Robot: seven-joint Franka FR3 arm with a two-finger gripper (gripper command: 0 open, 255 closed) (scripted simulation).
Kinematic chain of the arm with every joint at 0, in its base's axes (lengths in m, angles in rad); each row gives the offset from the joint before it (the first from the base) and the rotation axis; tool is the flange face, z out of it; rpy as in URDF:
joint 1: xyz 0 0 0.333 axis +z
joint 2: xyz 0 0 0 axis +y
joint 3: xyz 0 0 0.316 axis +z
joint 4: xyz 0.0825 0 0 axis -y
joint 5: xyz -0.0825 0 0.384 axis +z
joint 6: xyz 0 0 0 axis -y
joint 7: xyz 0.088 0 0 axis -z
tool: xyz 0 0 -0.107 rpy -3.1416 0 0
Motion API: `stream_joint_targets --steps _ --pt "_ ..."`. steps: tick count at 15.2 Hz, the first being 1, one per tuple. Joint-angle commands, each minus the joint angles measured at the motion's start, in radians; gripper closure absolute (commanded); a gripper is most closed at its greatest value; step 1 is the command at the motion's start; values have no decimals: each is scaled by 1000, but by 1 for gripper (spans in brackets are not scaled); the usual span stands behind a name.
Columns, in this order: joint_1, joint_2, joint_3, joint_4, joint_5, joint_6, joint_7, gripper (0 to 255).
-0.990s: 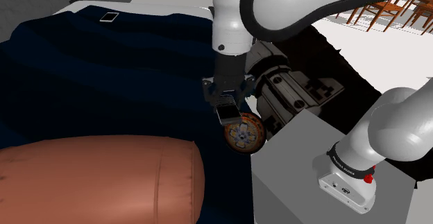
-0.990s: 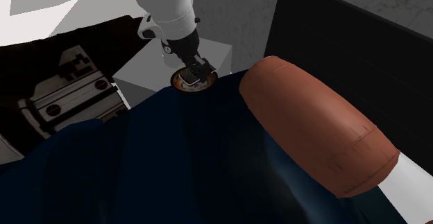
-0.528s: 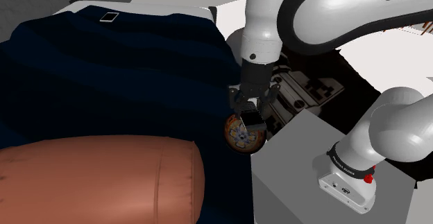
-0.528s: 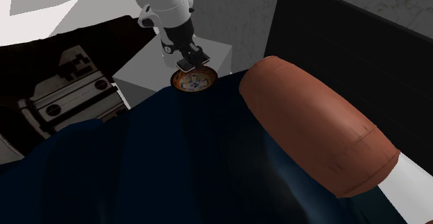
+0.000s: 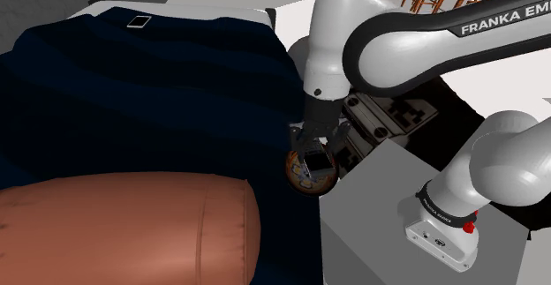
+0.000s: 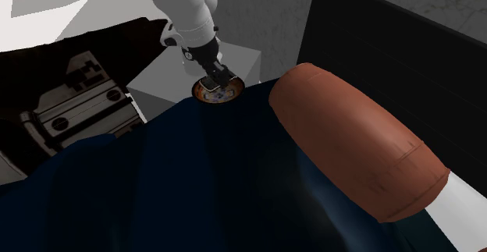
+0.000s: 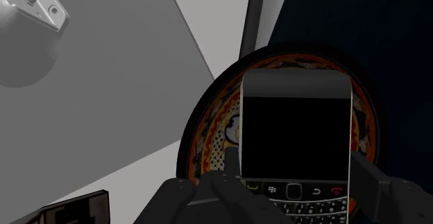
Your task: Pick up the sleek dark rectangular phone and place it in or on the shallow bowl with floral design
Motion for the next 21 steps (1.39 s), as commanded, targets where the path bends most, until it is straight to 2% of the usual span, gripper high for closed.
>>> stream_joint_targets --steps 1,3,11,12,17,21 --pt "1 15 8 -17 4 33 -3 255" --pt "1 34 17 -36 8 70 -7 255" --pt "1 34 17 -36 8 70 -7 255" --pt "1 34 17 -36 8 70 -7 0" --pt "1 34 17 -36 8 70 -7 0" --pt "-14 -11 -24 56 -22 -69 -3 0"
